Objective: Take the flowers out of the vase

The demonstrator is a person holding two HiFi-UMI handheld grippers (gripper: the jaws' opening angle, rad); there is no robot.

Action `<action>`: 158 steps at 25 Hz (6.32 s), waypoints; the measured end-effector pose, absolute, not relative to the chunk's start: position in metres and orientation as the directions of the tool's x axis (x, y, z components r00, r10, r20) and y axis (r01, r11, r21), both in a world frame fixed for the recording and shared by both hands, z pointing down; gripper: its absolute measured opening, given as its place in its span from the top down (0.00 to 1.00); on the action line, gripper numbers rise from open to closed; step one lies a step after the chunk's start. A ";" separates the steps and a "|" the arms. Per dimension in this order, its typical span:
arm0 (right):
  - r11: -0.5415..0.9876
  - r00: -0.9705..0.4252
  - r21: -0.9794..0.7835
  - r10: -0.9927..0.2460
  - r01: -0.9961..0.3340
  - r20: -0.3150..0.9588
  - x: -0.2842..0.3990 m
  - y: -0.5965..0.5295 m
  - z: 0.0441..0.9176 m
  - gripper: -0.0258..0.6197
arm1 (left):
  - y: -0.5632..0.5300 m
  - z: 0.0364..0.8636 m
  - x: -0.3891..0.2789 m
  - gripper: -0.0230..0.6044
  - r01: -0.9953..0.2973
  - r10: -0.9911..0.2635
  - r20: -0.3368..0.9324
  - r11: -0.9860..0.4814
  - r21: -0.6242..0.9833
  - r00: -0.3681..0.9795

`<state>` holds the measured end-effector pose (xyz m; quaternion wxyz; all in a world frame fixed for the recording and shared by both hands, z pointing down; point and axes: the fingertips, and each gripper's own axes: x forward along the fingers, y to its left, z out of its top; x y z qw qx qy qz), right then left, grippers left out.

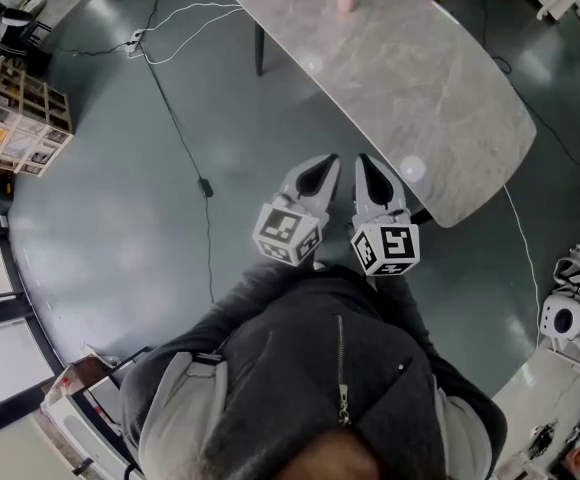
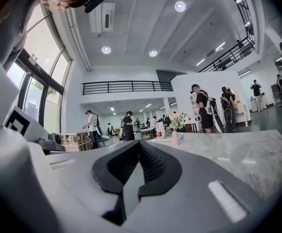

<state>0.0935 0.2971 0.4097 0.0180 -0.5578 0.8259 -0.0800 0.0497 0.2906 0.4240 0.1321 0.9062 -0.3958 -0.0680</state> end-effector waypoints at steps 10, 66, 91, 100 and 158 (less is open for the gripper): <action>0.379 -0.391 -0.140 -0.918 -0.915 0.069 0.077 0.217 0.402 0.96 | 0.209 0.413 0.032 0.95 -0.708 -0.745 -0.028 -0.644 0.290 0.666; 0.370 -0.392 -0.161 -0.909 -0.915 0.139 0.034 -0.001 0.427 0.95 | 0.004 0.433 -0.013 0.95 -0.693 -0.724 0.019 -0.652 0.307 0.689; 0.362 -0.376 -0.110 -0.915 -0.925 0.148 0.105 -0.147 0.378 0.91 | -0.138 0.397 0.054 0.95 -0.643 -0.687 -0.041 -0.698 0.316 0.726; 0.328 -0.362 -0.194 -0.915 -0.925 0.178 0.129 -0.182 0.394 0.88 | -0.173 0.401 0.078 0.95 -0.640 -0.679 -0.019 -0.701 0.316 0.734; 0.098 -0.167 -0.212 -0.927 -0.972 0.336 0.174 -0.312 0.484 0.68 | -0.296 0.470 0.086 0.95 -0.610 -0.607 0.133 -0.711 0.351 0.784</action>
